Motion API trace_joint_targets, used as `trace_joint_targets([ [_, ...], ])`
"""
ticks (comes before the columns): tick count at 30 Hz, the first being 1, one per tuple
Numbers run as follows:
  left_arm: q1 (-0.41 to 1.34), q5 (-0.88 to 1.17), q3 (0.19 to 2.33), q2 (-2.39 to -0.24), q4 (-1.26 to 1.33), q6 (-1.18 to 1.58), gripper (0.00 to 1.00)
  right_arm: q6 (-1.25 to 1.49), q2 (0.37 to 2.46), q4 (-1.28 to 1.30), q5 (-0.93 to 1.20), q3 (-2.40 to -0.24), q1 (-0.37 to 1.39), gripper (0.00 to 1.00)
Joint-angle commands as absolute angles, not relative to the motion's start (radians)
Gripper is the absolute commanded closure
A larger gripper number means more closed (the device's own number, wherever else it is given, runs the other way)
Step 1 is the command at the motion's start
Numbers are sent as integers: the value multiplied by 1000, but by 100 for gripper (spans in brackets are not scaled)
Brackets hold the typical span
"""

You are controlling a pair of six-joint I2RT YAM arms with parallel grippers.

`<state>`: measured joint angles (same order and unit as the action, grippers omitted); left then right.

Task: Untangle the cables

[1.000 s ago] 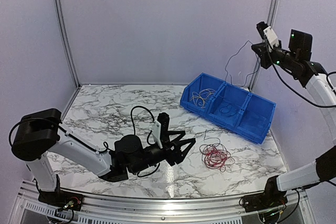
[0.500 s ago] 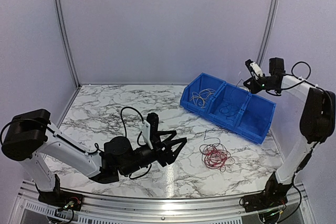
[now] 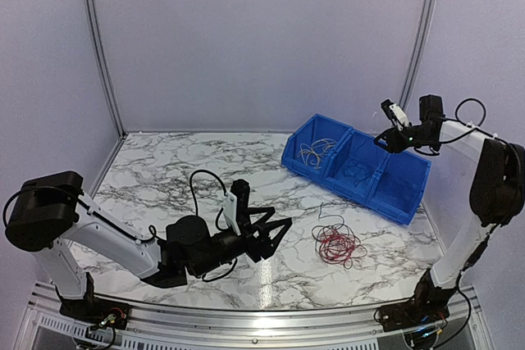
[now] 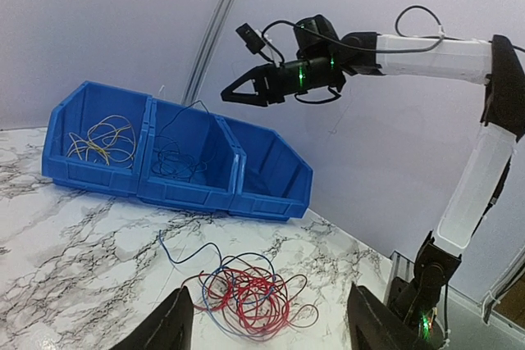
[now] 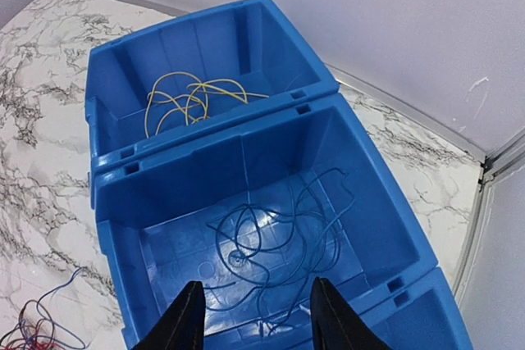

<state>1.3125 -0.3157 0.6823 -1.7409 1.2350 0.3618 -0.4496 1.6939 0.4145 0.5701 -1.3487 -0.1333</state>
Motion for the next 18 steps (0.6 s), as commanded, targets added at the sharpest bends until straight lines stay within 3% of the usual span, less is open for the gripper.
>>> trace_joint_targets([
  [1, 1319, -382, 694, -1762, 1191, 383, 33, -432, 1551, 418, 561, -1290, -128, 55],
  [6, 1317, -465, 715, -1781, 1097, 394, 32, -458, 1422, 405, 567, -1168, -80, 56],
  [10, 1312, -530, 740, -1791, 992, 440, 32, -516, 1363, 436, 598, -1079, 41, 62],
  [14, 1293, -528, 768, -1805, 887, 512, 32, -574, 1378, 463, 603, -1001, 162, 68],
  [18, 1281, -481, 778, -1823, 844, 569, 34, -641, 1465, 535, 587, -1010, 243, 64],
])
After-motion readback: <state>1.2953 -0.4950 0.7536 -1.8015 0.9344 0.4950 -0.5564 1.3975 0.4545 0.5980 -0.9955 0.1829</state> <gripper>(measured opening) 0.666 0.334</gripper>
